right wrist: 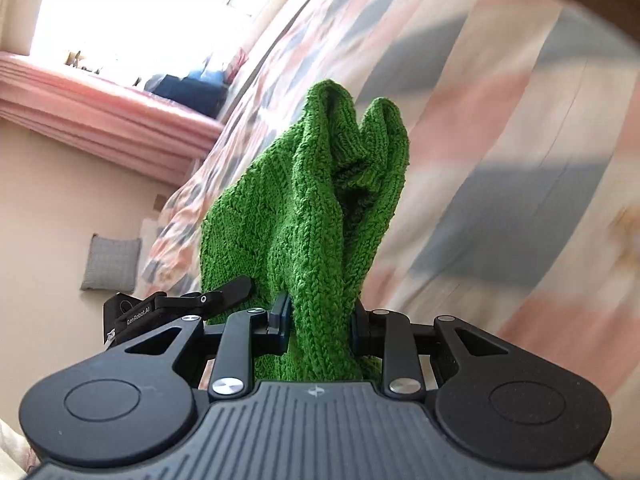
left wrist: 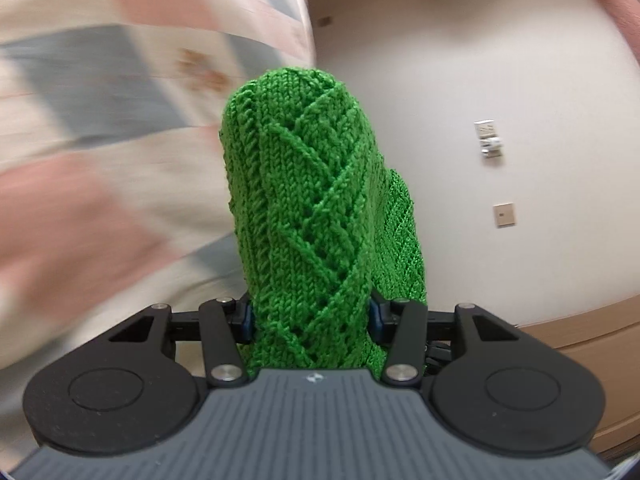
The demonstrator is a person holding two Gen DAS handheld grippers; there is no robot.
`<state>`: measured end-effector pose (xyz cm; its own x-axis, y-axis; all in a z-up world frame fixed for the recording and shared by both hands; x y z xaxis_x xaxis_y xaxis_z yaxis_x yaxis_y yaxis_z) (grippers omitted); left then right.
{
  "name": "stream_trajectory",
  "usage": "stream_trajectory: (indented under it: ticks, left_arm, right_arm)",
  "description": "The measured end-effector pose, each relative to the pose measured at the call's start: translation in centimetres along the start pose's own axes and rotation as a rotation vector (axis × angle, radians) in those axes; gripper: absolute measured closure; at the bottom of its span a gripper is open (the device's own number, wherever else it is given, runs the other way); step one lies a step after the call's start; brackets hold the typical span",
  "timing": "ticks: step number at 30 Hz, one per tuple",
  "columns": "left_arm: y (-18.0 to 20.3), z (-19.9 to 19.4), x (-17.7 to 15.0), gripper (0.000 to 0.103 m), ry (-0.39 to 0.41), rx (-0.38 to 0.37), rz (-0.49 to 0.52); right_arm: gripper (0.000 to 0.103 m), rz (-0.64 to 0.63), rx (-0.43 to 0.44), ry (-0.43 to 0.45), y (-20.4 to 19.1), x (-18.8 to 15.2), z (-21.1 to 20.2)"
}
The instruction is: Fold clothes
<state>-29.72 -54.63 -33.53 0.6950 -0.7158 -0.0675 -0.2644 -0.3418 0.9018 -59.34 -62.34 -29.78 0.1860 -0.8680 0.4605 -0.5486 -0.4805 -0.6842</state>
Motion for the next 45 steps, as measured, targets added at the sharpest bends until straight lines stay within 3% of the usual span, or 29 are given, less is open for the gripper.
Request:
stream_trajectory:
  ticks: [5,8,13,16,20,24,27,31,35,39,40,41,45]
  left_arm:
    - [2.2,9.4,0.6,0.060,-0.031,-0.039,0.016]
    - [1.8,13.9,1.1,0.060,-0.050,-0.029,0.000]
    - [-0.4,19.9,2.3,0.060,-0.062,0.029,0.004]
    - [-2.3,22.2,3.0,0.054,-0.067,0.120,0.043]
    - [-2.8,21.9,3.5,0.052,-0.112,0.151,0.070]
    - [-1.8,20.1,4.2,0.048,-0.133,0.189,0.137]
    - [-0.8,18.7,5.7,0.044,-0.084,0.200,0.163]
    - [0.1,18.0,7.7,0.044,-0.018,0.192,0.147]
    - [0.3,18.8,8.6,0.046,-0.014,0.213,0.150]
    - [0.0,19.7,8.8,0.046,-0.022,0.256,0.181]
    - [-0.1,19.9,8.8,0.046,-0.024,0.261,0.181]
    - [-0.3,20.1,8.9,0.045,-0.025,0.267,0.181]
    - [-0.5,20.6,9.1,0.045,-0.036,0.276,0.204]
  right_arm:
    - [0.076,-0.006,-0.062,-0.015,7.5,5.1,-3.1]
    - [0.076,0.032,-0.084,-0.032,11.8,6.3,-3.6]
    - [0.075,0.058,-0.114,-0.063,16.7,5.8,-0.7]
    - [0.071,0.129,-0.152,-0.047,19.6,3.8,1.9]
    - [0.054,0.257,-0.133,0.044,21.6,1.4,1.8]
    - [0.047,0.198,-0.215,0.088,20.8,2.4,-0.3]
    - [0.047,0.133,-0.267,0.152,21.1,4.8,-2.2]
    - [0.048,0.080,-0.254,0.190,21.6,8.5,-1.0]
    - [0.051,0.049,-0.243,0.172,22.8,12.2,2.4]
    - [0.052,0.082,-0.218,0.124,24.6,13.6,5.1]
    - [0.062,0.095,-0.208,0.110,25.1,13.7,5.6]
    - [0.080,0.101,-0.201,0.093,25.3,13.7,6.0]
    - [0.090,0.030,-0.205,0.124,23.8,13.4,4.5]
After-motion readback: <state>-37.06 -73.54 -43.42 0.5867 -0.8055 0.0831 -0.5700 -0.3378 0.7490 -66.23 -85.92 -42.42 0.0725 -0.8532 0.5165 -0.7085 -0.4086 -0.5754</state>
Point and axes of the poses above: each gripper's, at about its wrist camera, not at the fingertips, and z roughly the way its jaws point, y to its right, x to its top, the point moved 5 cm from there along z, roughly the way its jaws point, and after that the axes turned 15 degrees about -z, right-handed, at the moved point
